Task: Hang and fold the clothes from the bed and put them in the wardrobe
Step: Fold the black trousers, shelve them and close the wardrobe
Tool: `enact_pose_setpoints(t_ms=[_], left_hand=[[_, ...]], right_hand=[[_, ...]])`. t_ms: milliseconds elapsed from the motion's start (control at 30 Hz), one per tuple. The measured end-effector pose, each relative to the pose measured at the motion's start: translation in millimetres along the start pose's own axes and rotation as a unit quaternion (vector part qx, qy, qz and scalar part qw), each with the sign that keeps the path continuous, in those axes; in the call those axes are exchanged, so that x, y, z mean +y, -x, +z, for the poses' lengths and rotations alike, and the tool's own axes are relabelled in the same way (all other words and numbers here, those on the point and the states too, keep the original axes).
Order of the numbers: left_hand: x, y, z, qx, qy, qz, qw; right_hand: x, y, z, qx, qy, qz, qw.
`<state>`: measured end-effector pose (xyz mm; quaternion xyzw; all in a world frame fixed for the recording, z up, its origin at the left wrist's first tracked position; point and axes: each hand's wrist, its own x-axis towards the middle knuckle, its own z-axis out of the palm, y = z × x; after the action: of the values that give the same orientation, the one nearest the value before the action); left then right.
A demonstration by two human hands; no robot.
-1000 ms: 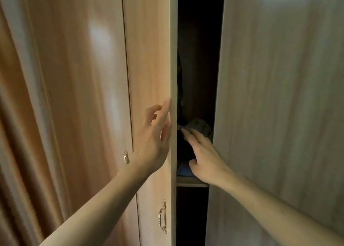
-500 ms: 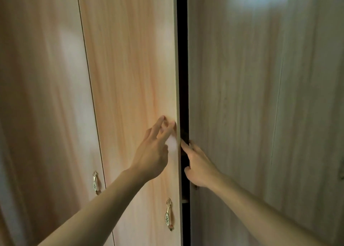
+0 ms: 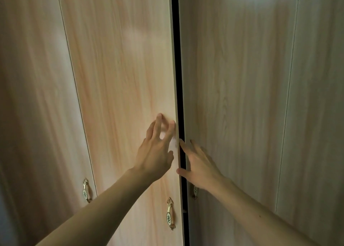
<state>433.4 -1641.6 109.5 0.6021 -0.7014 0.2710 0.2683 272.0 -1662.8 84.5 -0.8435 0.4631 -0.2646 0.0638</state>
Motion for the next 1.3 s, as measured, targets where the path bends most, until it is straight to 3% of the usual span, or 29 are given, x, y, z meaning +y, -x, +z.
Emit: enact_pose_setpoints(t_ms=[567, 767, 967, 1100, 1300], left_hand=[[-9, -47, 64, -0.013, -0.105, -0.005, 0.994], [-12, -69, 91, -0.031, -0.112, -0.030, 0.993], [-20, -87, 127, -0.021, -0.109, -0.053, 0.992], [-24, -89, 137, 0.003, -0.108, -0.048, 0.993], [-28, -86, 139, 0.007, -0.110, -0.031, 0.993]], right_hand=[[54, -45, 14, 0.028, 0.011, 0.002, 1.000], [72, -77, 14, 0.108, 0.125, -0.010, 0.986], [95, -116, 43, 0.155, 0.230, 0.034, 0.960], [104, -125, 61, 0.219, 0.242, 0.023, 0.945], [102, -124, 60, 0.215, 0.250, 0.035, 0.943]])
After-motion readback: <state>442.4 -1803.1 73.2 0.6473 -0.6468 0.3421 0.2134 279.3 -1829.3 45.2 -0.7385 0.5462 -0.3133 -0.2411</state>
